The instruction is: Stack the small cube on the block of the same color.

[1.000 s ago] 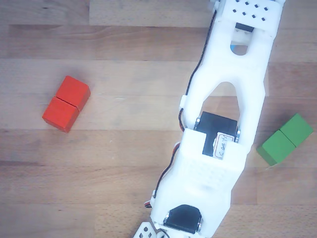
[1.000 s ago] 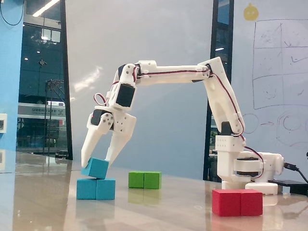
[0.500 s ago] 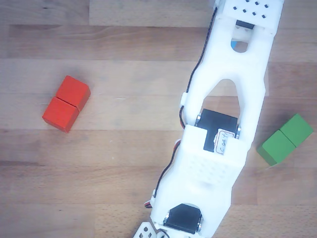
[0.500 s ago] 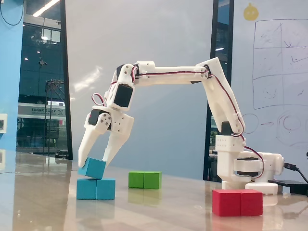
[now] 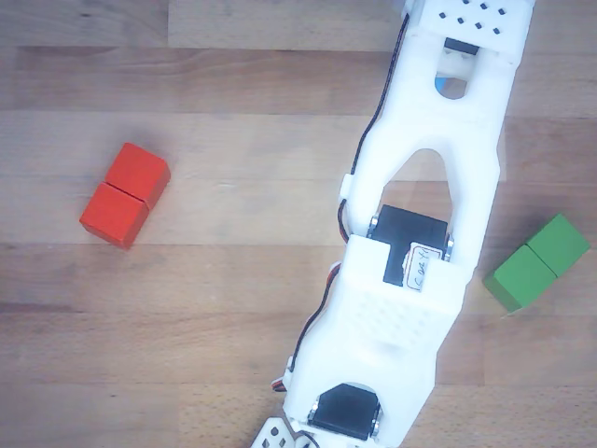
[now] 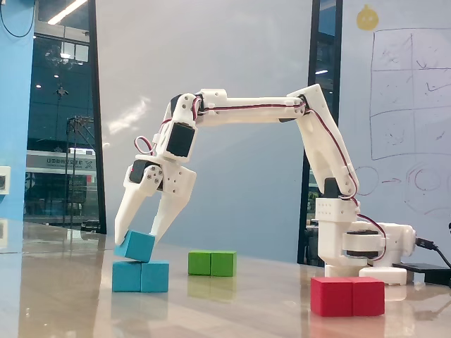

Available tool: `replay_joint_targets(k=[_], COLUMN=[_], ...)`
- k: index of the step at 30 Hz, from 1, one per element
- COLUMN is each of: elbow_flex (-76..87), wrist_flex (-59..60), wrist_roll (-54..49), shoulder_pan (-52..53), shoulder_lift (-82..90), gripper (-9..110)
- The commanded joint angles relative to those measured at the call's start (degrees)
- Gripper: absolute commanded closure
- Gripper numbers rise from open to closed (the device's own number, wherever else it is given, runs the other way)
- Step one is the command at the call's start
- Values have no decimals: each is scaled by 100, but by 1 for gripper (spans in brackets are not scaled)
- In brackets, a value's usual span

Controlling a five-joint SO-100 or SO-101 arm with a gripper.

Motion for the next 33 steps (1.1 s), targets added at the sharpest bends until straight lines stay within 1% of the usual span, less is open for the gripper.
replay_joint_targets(k=[1,5,8,33], elbow_flex=[-35,-35,-35,-35], wrist_flex=[-9,-9,-9,-97], wrist_roll=[-53,-53,-53,-53], shoulder_pan=[-9,0,-9,114], shoulder_lift=[-35,-35,-35,9], gripper=[88,81,78,78])
